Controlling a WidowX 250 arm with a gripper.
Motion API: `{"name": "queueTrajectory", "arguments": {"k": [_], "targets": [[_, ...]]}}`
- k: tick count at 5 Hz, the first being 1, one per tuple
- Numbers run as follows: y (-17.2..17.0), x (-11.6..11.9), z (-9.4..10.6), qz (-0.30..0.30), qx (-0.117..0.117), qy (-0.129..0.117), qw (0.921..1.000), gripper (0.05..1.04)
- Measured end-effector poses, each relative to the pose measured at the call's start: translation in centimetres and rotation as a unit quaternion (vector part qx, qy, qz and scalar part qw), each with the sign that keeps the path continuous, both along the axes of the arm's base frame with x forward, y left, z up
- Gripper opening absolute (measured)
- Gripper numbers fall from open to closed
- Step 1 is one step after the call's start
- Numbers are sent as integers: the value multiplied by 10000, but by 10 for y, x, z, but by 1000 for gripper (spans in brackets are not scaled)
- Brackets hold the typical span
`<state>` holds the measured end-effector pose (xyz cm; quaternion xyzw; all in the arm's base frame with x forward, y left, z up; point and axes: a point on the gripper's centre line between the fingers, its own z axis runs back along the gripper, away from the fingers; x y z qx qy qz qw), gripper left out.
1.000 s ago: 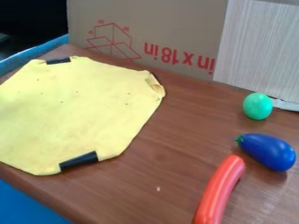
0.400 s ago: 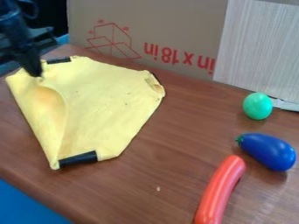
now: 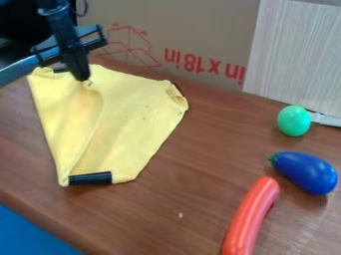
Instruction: Fold the cloth from bottom left to top right
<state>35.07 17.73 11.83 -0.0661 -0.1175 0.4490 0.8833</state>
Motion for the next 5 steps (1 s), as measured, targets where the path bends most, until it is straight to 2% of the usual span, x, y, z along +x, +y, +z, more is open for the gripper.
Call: {"name": "queueTrajectory", "arguments": {"k": [1, 3, 5], "targets": [[-21, 14, 7, -87, -32, -65, 9999, 52], [-47, 34, 0, -51, -107, -60, 9999, 52], [-72, 64, -5, 52, -29, -66, 10000, 52]]}}
